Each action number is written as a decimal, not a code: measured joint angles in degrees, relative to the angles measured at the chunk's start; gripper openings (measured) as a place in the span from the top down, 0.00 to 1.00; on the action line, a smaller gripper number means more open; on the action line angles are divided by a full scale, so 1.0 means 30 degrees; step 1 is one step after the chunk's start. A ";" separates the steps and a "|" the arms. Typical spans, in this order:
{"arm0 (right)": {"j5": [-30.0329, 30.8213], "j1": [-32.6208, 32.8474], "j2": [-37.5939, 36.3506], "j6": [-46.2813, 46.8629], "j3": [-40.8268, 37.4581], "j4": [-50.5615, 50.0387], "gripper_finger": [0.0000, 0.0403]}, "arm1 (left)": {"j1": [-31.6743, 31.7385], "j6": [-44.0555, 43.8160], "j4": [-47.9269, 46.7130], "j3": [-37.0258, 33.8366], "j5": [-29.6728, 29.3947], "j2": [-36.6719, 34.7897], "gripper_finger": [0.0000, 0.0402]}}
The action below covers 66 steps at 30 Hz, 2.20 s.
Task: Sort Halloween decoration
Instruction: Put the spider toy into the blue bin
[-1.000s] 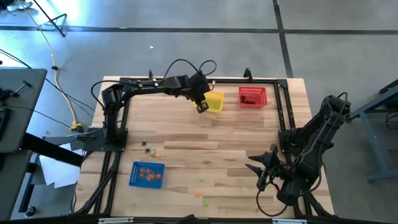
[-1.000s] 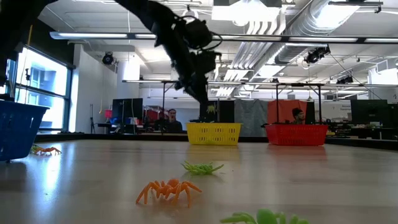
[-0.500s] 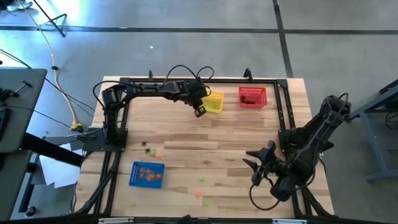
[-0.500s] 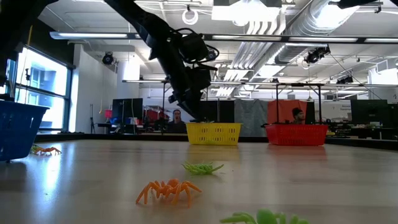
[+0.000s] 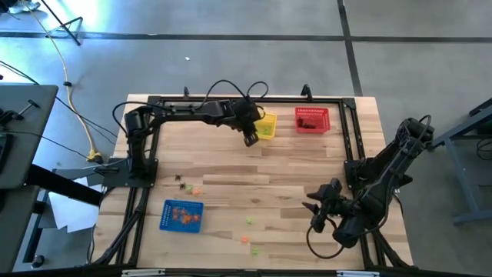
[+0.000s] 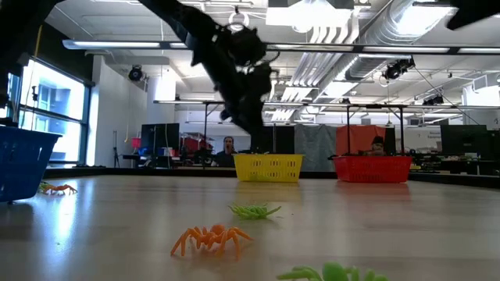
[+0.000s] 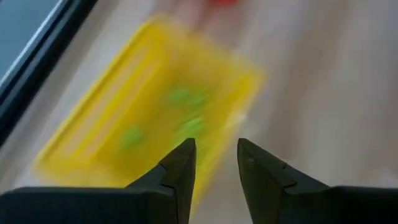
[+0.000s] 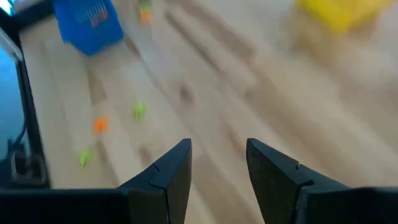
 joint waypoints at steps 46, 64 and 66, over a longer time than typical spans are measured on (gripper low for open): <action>-1.8425 0.2688 0.7775 0.9345 -0.0015 -0.0665 0.63 | -2.0058 -0.6169 0.0879 0.1192 -1.2555 -0.4150 0.75; -1.9123 0.2317 0.8560 0.6876 -0.1676 0.1810 0.66 | -2.0146 -0.6438 0.1463 0.1170 -1.2547 -0.4136 0.75; -1.9172 0.2172 0.8425 0.6562 -0.1712 0.1853 0.70 | -2.0160 -0.6607 0.1465 0.1170 -1.2547 -0.4136 0.75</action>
